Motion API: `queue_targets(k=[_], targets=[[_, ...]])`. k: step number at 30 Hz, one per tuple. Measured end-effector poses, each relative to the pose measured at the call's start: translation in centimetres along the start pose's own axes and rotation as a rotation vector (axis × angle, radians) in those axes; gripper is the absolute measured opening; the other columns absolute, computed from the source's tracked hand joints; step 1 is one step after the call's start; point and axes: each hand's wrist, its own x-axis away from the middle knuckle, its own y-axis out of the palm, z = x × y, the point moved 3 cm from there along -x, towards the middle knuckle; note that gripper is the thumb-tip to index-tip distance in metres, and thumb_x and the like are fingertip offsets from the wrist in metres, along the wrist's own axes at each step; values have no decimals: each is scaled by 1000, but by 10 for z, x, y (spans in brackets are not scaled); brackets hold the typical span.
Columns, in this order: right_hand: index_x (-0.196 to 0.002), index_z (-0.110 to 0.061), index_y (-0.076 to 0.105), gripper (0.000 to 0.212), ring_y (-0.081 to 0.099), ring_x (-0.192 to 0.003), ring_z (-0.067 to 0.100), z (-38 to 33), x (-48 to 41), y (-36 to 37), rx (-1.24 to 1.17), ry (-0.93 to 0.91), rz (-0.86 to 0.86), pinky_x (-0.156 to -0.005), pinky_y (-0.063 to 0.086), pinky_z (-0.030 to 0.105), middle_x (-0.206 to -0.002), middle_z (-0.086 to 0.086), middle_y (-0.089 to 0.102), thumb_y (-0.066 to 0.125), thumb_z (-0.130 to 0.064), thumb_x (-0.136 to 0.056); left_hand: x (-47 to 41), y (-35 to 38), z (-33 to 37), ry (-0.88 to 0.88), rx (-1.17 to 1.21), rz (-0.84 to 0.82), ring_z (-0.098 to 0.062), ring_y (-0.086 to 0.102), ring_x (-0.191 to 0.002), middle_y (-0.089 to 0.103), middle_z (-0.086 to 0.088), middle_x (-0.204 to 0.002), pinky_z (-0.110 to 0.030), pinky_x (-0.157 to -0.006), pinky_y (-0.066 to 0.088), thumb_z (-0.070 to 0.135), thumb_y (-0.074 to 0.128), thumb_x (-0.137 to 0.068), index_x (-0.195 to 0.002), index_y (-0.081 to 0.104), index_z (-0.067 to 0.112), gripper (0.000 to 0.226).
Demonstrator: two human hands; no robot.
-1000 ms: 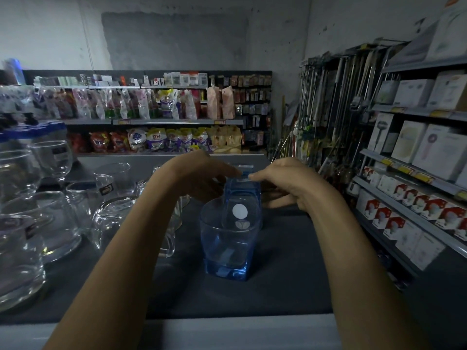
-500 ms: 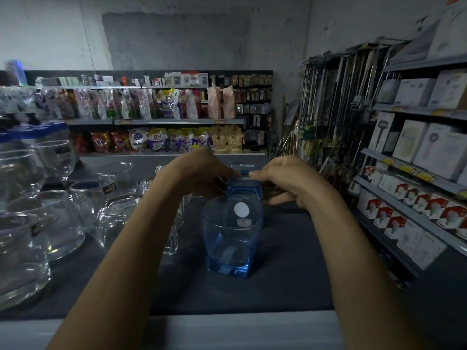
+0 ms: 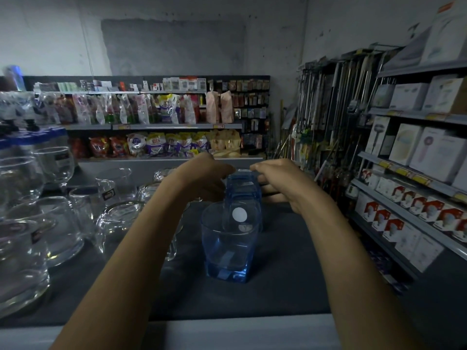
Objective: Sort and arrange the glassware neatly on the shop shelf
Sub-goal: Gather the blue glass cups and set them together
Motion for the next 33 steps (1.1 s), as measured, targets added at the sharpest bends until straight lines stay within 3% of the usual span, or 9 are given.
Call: queue_targets(k=[3, 7, 11, 14, 21, 24, 27, 30, 33], targets=[[-127, 3, 61, 35, 65, -87, 26, 0, -3, 1, 22, -7, 17, -85, 59, 43, -95, 13, 68, 52, -21, -103, -1, 1, -1, 8, 0, -1, -30, 75, -85, 75, -22, -100, -35, -70, 63, 26, 63, -102, -112, 67, -4, 32], [-131, 7, 57, 39, 71, -98, 34, 2, -4, 1, 26, 3, 11, -84, 60, 43, -114, 25, 71, 53, -19, -102, -1, 2, 1, -1, 1, -9, -28, 74, -82, 74, -22, -101, -33, -62, 62, 24, 63, -102, -113, 66, -4, 31], [-117, -5, 66, 22, 68, -87, 23, 4, -4, -2, 16, 14, -18, -85, 60, 43, -102, 13, 71, 57, -14, -100, 2, 0, 0, -16, 19, -81, -35, 74, -101, 73, -23, -111, -45, -89, 62, 31, 70, -97, -120, 65, -4, 42], [-115, -20, 68, 22, 65, -87, 16, 4, -4, -4, 19, 19, -29, -80, 62, 41, -108, 4, 68, 67, -12, -94, 6, -5, 2, -28, -78, -144, -28, 75, -95, 75, -18, -107, -37, -79, 64, 36, 79, -88, -111, 70, 0, 44], [-120, -17, 66, 37, 64, -111, 27, 5, -5, -1, -1, 52, -65, -66, 63, 36, -119, 9, 65, 75, -4, -87, 3, -3, 1, -40, -188, -86, -12, 70, -59, 74, -3, -71, -23, -52, 56, 36, 84, -83, -89, 71, 5, 35], [-119, -18, 67, 36, 63, -112, 28, 5, -6, 0, -5, 57, -61, -65, 64, 37, -120, 9, 65, 75, -4, -87, 0, -4, 3, -12, -185, -88, -10, 70, -57, 76, -6, -74, -20, -50, 53, 35, 86, -79, -95, 74, 0, 40], [-116, -17, 67, 33, 64, -110, 27, 5, -6, 0, -5, 56, -60, -69, 65, 39, -118, 10, 65, 75, -4, -87, -1, -5, 2, 8, -189, -71, -13, 73, -70, 79, -10, -92, -23, -58, 60, 31, 86, -82, -107, 74, 0, 42], [-112, -17, 68, 28, 63, -111, 27, 6, -6, -1, 12, 49, -45, -77, 64, 45, -117, 9, 65, 76, -6, -87, 5, -6, 5, 7, -160, -123, -18, 74, -78, 78, -12, -95, -27, -62, 61, 33, 84, -82, -111, 75, 2, 43], [-107, -16, 69, 23, 65, -106, 23, 7, -5, -4, 50, 42, -52, -80, 63, 46, -113, 7, 67, 79, -12, -87, 14, -10, 8, 10, -171, -221, -26, 75, -96, 78, -10, -100, -42, -87, 63, 32, 89, -75, -112, 75, 11, 45]])
